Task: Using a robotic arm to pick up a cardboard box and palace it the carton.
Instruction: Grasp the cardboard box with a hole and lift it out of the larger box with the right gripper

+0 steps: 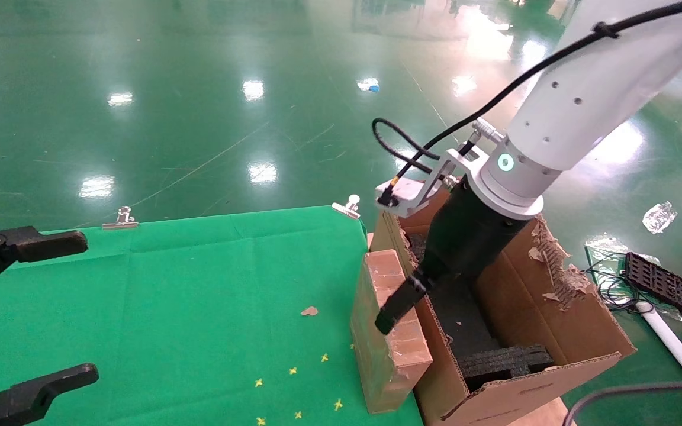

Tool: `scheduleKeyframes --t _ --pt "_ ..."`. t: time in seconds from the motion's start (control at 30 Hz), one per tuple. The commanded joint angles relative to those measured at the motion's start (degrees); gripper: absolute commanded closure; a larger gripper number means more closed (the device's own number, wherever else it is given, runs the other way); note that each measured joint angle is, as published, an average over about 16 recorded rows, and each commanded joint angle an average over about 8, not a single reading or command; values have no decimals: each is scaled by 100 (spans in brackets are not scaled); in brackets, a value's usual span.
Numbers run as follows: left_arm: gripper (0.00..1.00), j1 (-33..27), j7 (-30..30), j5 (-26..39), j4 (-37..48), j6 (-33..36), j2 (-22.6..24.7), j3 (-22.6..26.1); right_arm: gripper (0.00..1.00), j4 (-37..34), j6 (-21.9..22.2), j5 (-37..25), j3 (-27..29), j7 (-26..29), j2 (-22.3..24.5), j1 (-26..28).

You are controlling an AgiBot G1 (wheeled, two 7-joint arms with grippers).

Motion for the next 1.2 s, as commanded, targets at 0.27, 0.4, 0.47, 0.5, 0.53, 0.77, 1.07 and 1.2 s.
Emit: scheduleKeyframes --t 0.27,0.4,0.47,0.5,0.53,0.77,1.07,1.2 --pt "0 -1 2 -2 0 -2 -1 3 0 -538 86 237 -149 390 -188 -342" --pt "0 -1 3 -3 0 -2 -2 5 27 -584 165 157 -196 378 -273 -390" --pt "0 -1 3 -4 0 -3 -2 6 52 -555 231 104 -211 378 -294 -403" --pt "0 -1 3 -4 0 -3 -3 6 64 -531 266 79 -216 384 -299 -407" --pt "2 -1 3 -4 0 -3 -3 6 77 -500 302 52 -222 395 -301 -411" --pt "58 -2 5 -6 0 -4 -4 9 100 -274 499 -118 -274 566 -274 -444" --pt "100 -3 6 -9 0 -5 -5 12 100 -87 611 -275 -343 728 -250 -479" --pt "100 -3 7 -10 0 -6 -6 14 100 -12 642 -316 -360 772 -245 -490"
